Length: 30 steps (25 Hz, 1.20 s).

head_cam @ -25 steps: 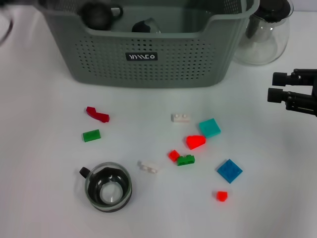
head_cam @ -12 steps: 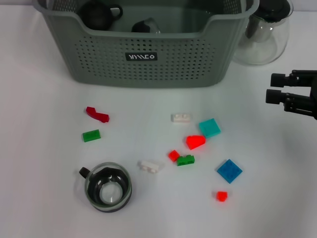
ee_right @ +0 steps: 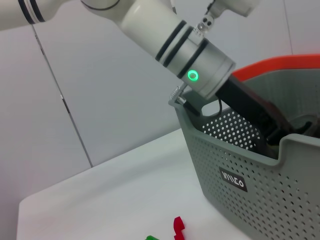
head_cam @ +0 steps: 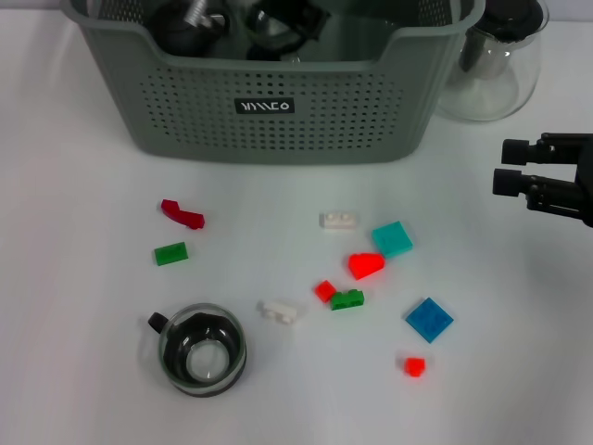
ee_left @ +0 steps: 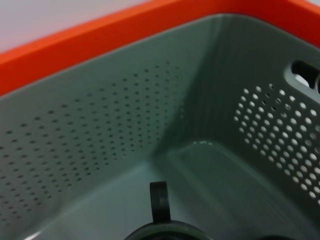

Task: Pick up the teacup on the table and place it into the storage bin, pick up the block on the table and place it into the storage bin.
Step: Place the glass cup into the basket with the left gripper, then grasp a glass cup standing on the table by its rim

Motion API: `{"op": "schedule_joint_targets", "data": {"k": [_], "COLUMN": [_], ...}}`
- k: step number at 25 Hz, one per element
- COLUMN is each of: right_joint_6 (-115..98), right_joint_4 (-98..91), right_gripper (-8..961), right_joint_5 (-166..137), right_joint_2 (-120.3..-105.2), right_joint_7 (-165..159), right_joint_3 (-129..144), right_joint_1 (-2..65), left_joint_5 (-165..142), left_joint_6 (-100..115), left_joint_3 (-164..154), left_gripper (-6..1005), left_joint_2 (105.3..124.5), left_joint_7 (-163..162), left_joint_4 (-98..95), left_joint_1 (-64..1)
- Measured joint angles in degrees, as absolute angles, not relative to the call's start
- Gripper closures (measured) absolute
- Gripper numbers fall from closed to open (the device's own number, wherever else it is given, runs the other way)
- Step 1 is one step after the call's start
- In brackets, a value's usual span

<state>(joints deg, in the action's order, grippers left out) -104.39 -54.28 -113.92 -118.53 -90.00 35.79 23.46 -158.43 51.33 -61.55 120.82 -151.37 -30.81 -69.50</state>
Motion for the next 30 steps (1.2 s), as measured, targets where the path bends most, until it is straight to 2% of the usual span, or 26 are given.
{"op": "schedule_joint_targets", "data": {"k": [8,9,14,17,21,25,27,29,30], "right_joint_6": [-104.6,-104.6,-104.7,-104.7,-104.7,-104.6,-104.6,-104.6,-104.7], "right_joint_4": [-53.7,-53.6,-53.6,-53.6,-53.6,-53.6,-53.6,-53.6,-53.6], "right_gripper": [468,468,468,468,467,469,468,467,467], "right_joint_5": [-113.9,-113.9,-113.9,-113.9,-113.9,-113.9,-113.9,-113.9,-113.9], "right_joint_2": [-118.38,-118.34,-118.1,-118.05,-118.03,-118.04,-118.04,-118.03,-118.03], "right_joint_7": [-90.0,-90.0,-90.0,-90.0,-90.0,-90.0,-90.0,-90.0,-90.0], "right_joint_3": [36.0,35.9,35.6,35.6,35.6,35.6,35.6,35.6,35.6], "right_joint_1": [23.3,23.3,23.0,22.9,23.0,23.1,23.1,23.0,23.0], "left_joint_5": [-159.1,-159.1,-142.0,-123.0,-100.8,-92.9,-94.6,-98.6,-102.4], "left_joint_6": [54.5,54.5,64.8,71.7,86.2,102.0,107.6,109.4,110.1], "left_joint_3": [-60.4,-60.4,-55.4,-50.3,-37.1,-25.5,-21.8,-20.7,-20.7], "left_gripper": [882,840,638,532,447,379,346,312,312], "left_joint_2": [121.22,121.22,122.99,122.0,120.5,119.66,119.74,120.58,121.62], "left_joint_7": [-153.1,-153.1,-146.2,-138.9,-127.5,-116.1,-109.7,-104.0,-98.8], "left_joint_4": [-34.9,-34.9,-61.8,-70.0,-68.5,-62.3,-60.6,-60.8,-61.8], "left_joint_1": [-68.4,-68.4,-55.0,-47.6,-41.2,-36.9,-34.1,-31.1,-28.6]}}
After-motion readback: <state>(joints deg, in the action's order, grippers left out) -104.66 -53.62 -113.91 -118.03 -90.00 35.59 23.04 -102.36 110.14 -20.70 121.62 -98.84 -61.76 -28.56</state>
